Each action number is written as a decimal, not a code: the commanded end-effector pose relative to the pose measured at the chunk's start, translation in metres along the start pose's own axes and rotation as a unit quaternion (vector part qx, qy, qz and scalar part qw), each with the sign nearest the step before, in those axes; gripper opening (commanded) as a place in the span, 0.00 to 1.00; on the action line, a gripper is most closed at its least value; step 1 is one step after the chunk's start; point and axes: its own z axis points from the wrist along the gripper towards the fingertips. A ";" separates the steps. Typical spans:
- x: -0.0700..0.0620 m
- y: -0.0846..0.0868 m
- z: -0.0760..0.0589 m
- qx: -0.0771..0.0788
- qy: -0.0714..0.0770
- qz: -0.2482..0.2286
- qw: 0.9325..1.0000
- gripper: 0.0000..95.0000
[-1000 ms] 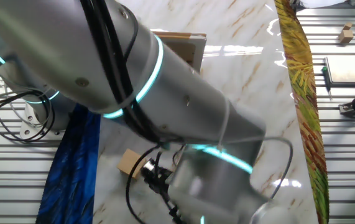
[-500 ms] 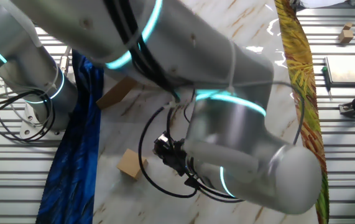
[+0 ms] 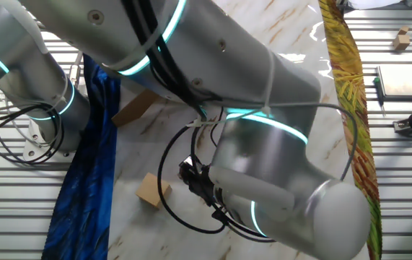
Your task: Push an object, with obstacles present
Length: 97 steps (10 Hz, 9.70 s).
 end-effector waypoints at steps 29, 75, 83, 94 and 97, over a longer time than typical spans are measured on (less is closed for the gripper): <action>0.021 -0.013 0.014 0.027 -0.029 -0.014 0.999 0.80; 0.052 -0.024 0.019 0.092 -0.029 -0.119 0.988 0.60; 0.053 -0.019 0.012 0.068 -0.025 -0.094 0.993 0.60; 0.034 -0.017 0.014 0.022 -0.046 -0.051 0.997 0.60; 0.018 -0.013 0.015 0.022 -0.046 -0.048 0.998 0.60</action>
